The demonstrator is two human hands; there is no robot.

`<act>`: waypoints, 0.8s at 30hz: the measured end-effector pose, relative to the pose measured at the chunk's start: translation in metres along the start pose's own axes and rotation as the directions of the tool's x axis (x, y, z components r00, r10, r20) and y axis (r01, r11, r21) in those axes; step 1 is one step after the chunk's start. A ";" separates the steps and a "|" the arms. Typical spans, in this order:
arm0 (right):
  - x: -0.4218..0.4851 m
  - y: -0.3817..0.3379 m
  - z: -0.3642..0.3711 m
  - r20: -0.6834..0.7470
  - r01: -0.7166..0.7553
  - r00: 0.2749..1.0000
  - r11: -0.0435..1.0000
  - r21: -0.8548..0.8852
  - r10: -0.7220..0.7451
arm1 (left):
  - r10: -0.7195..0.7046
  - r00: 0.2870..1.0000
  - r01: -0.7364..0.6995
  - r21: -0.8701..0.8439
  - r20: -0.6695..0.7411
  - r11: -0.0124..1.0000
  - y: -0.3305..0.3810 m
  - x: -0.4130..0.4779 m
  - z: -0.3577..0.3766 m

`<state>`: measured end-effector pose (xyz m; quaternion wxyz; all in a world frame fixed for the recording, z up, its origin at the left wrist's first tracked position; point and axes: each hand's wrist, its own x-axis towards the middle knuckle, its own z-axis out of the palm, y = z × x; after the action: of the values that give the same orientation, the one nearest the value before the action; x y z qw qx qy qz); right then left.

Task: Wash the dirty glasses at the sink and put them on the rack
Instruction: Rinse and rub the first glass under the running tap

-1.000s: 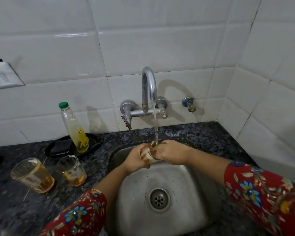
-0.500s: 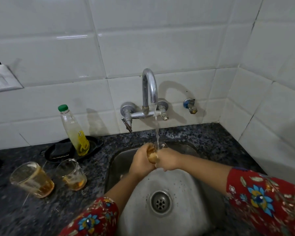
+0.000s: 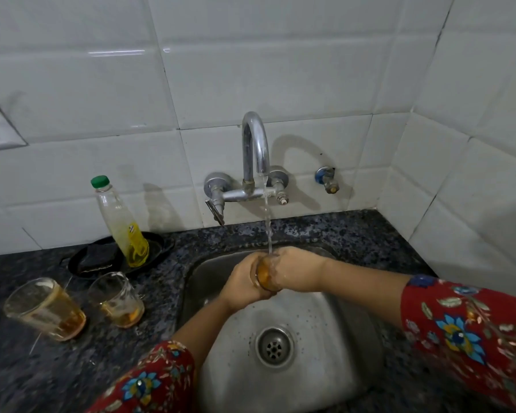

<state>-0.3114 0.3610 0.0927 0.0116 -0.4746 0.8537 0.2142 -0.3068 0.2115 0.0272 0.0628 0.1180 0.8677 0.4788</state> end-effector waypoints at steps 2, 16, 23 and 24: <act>-0.006 0.002 -0.002 -0.035 -0.004 0.999 1.000 0.003 0.004 | -0.031 0.999 0.032 0.041 -0.018 0.999 0.005 0.001 0.000; 0.013 -0.015 0.000 0.148 -0.198 0.973 0.972 0.123 0.179 | 0.110 0.972 -0.130 -0.085 -0.206 0.988 0.002 -0.006 0.000; 0.000 -0.005 0.002 0.049 -0.122 0.991 0.991 -0.050 0.124 | 0.131 0.991 -0.130 -0.119 0.000 0.984 0.002 -0.005 -0.010; 0.001 -0.013 0.002 0.108 -0.160 0.981 0.986 -0.048 0.164 | 0.111 0.993 -0.114 -0.091 -0.041 0.989 -0.001 -0.004 -0.006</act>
<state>-0.3017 0.3549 0.0858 0.0327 -0.3910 0.8831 0.2571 -0.3044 0.2049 0.0298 0.0255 0.1550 0.8373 0.5236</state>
